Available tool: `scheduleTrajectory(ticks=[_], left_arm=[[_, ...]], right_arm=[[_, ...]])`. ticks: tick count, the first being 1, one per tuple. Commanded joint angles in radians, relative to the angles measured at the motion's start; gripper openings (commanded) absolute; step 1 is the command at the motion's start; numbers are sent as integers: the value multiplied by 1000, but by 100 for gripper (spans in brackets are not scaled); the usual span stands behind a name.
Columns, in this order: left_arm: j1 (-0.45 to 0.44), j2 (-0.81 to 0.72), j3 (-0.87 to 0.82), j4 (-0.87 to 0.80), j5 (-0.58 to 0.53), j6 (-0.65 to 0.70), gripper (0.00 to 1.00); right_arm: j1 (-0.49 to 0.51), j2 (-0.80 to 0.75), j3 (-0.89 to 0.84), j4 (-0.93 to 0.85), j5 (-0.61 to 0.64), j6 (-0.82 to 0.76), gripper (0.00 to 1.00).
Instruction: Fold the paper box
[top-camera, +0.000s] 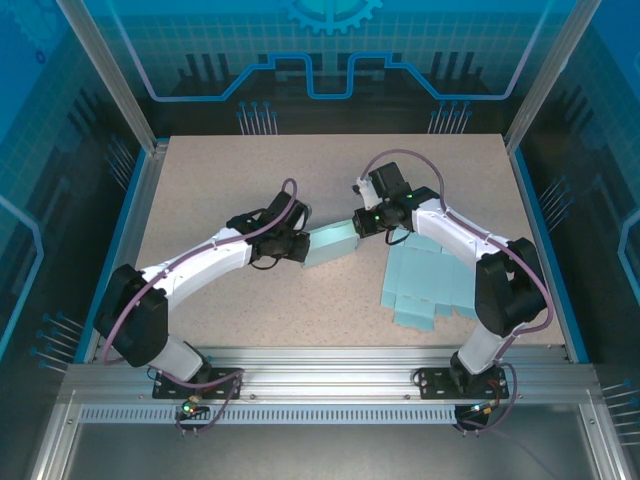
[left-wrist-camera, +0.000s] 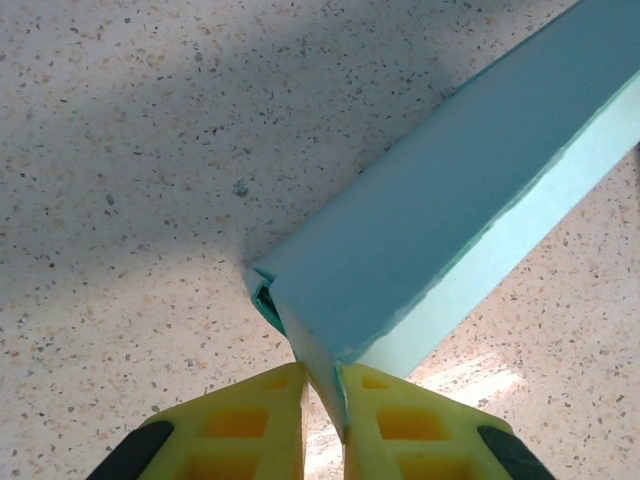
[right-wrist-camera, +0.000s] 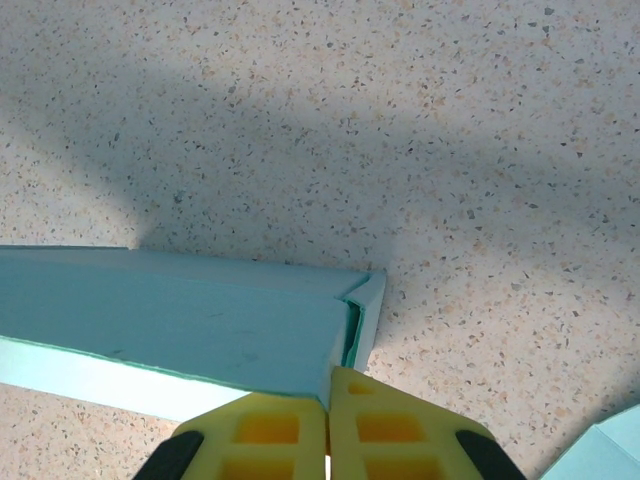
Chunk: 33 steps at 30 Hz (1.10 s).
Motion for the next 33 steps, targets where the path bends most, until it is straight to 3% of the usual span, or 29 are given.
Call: scheduleTrajectory(ticks=[1, 3, 6, 15, 19, 24, 30, 33], left_arm=[[-4, 1, 33, 53, 80, -25, 16], [-2, -3, 33, 55, 95, -25, 18], [2, -12, 31, 53, 85, -26, 30], [13, -34, 30, 36, 60, -20, 26], [14, -43, 29, 21, 28, -17, 37], [16, -52, 33, 11, 3, -11, 36], [16, -49, 34, 9, 16, -14, 25], [17, -42, 41, -21, 13, -15, 28]], right_arm=[[30, 24, 10, -67, 4, 5, 9], [35, 26, 13, -73, 19, 2, 9], [41, 29, 13, -77, 31, -1, 9], [42, 35, 21, -79, 31, 0, 8], [44, 40, 25, -82, 30, -1, 9], [44, 42, 30, -84, 31, -3, 9], [44, 44, 31, -82, 31, -2, 9], [45, 44, 32, -82, 32, -1, 8]])
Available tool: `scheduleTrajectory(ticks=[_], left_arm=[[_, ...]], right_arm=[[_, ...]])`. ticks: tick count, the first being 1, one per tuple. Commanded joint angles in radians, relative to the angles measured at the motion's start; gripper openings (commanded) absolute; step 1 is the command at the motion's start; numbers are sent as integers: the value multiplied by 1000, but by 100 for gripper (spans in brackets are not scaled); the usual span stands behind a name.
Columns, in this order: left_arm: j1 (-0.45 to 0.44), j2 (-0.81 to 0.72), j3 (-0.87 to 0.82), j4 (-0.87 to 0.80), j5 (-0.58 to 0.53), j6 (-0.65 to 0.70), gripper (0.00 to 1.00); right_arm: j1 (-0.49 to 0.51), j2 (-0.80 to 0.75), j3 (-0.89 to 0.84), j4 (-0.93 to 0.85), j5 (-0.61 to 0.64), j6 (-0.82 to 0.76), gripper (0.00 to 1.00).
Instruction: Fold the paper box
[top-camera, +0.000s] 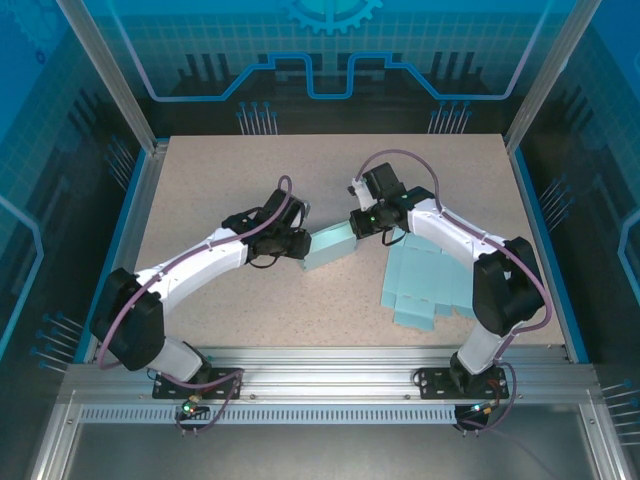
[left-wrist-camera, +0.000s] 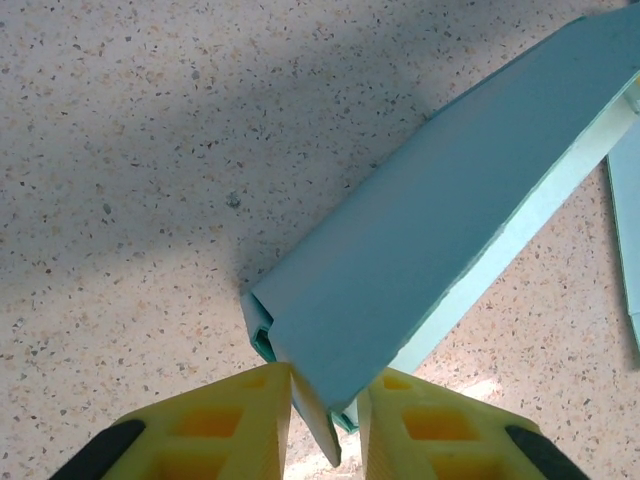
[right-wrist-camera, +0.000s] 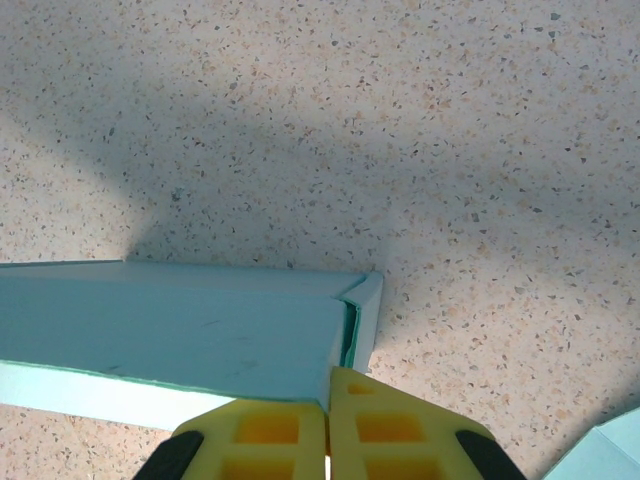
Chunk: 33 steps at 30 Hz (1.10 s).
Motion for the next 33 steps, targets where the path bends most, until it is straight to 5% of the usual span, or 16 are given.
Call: scheduleTrajectory(ticks=[1, 14, 33], left_arm=[[3, -16, 41, -42, -9, -1, 30], [2, -23, 23, -81, 32, -32, 21], [14, -65, -36, 108, 174, -98, 21]], right_arm=[[15, 33, 12, -67, -10, 0, 9], [15, 39, 14, -62, -11, -1, 9], [15, 39, 9, -56, -16, 1, 8]])
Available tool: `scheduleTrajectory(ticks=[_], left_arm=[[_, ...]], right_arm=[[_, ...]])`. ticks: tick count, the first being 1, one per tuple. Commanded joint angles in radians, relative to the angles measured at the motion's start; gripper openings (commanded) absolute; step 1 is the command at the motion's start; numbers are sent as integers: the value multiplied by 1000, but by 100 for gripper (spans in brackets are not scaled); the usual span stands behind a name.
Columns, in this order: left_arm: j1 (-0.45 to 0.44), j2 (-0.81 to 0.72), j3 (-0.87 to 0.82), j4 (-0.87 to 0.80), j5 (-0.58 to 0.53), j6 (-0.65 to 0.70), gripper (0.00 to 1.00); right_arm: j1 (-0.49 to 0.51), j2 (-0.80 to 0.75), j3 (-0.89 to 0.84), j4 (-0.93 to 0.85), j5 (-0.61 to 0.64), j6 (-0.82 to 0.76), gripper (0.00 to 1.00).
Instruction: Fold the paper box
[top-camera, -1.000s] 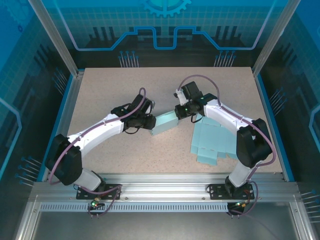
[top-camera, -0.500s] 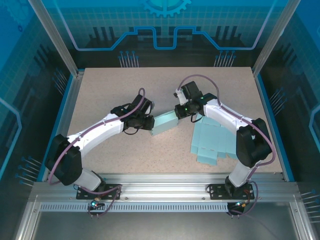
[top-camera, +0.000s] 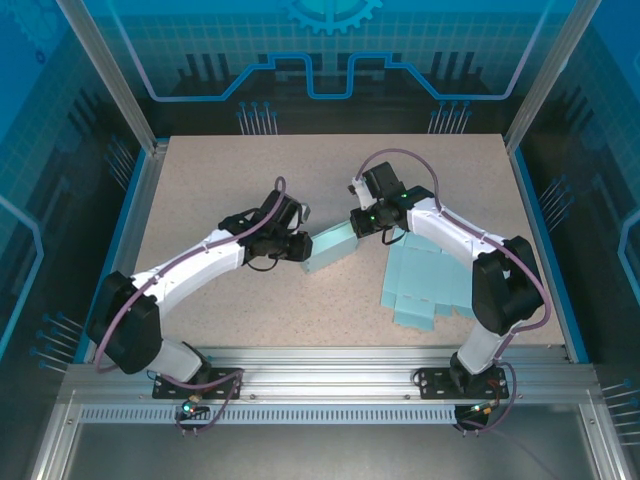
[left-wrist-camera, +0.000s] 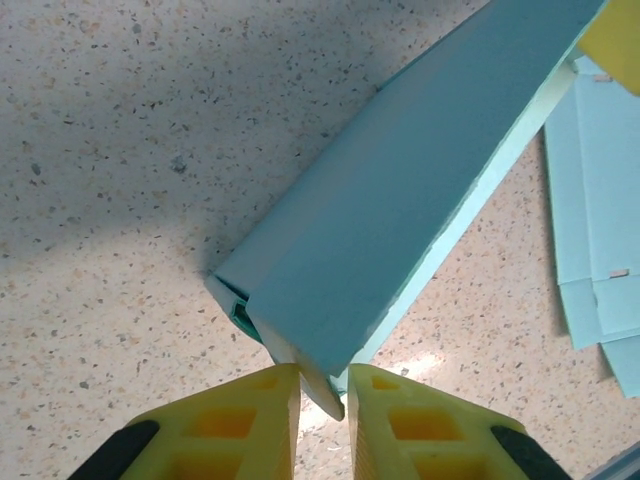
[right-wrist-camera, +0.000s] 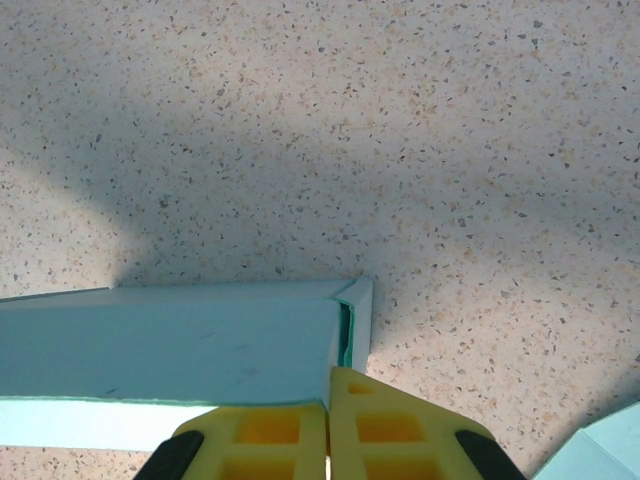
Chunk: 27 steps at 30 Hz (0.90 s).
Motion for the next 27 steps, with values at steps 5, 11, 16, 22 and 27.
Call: scheduleTrajectory(ticks=[5, 11, 16, 22, 27], left_arm=[[21, -54, -47, 164, 80, -72, 21], [43, -57, -84, 242, 128, -119, 21], [53, -51, -105, 293, 152, -153, 21], [61, -56, -128, 343, 171, -186, 22], [73, -62, -154, 401, 188, -225, 23]], right_arm=[[16, 29, -5, -51, -38, 1, 8], [17, 29, -8, -51, -38, -1, 8], [18, 29, -7, -50, -38, 1, 8], [19, 32, -6, -50, -38, 1, 8], [22, 35, -5, -50, -38, 1, 8]])
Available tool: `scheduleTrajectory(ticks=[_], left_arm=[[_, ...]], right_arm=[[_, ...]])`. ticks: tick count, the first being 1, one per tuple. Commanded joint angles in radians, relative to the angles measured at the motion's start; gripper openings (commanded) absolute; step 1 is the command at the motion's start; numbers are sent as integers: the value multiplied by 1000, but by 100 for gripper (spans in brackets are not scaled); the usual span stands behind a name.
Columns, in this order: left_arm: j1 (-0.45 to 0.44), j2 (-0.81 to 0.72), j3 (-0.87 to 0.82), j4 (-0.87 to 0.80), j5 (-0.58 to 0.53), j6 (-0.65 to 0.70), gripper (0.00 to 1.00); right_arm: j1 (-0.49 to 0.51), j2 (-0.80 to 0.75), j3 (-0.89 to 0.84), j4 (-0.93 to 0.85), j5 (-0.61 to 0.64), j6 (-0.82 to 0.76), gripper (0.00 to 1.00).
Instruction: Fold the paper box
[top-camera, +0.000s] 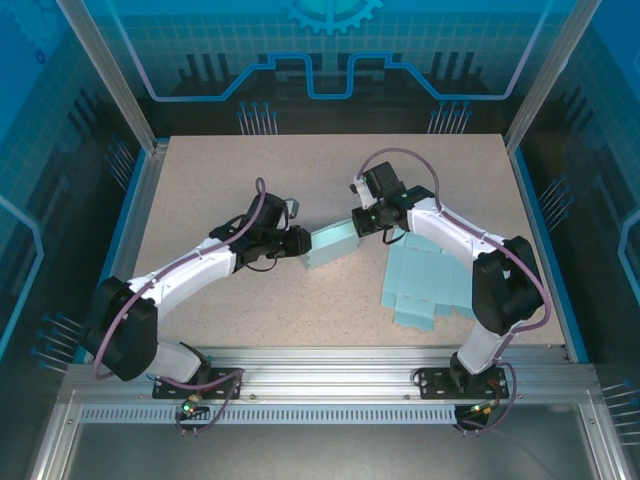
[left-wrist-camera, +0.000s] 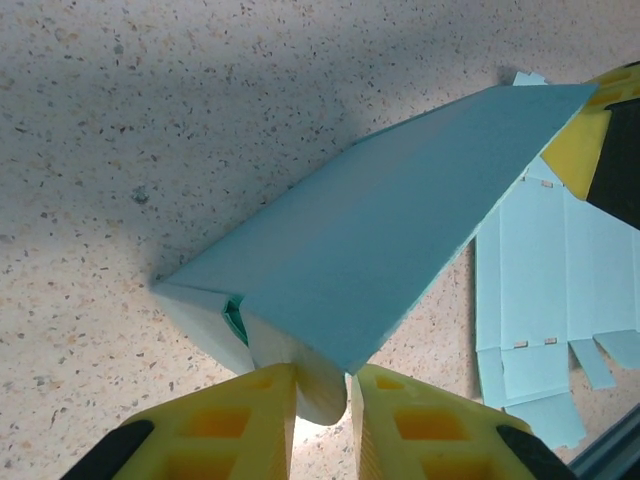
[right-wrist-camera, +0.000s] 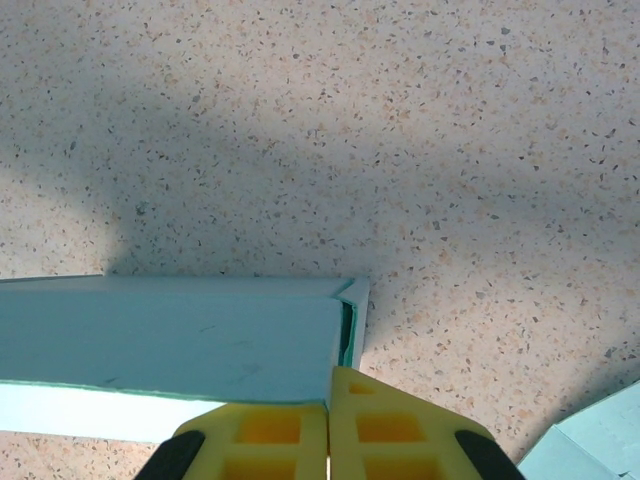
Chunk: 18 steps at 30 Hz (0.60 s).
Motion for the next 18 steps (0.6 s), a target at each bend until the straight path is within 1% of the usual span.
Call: scheduleTrajectory(ticks=[1, 11, 18], left_arm=[[3, -23, -12, 147, 76, -47, 23], [25, -38, -66, 268, 88, -130, 20], [46, -67, -117, 357, 97, -184, 11]], right_arm=[[23, 35, -5, -52, -72, 2, 8], [25, 39, -3, -52, -72, 2, 8], [27, 42, -2, -53, -66, 2, 8]])
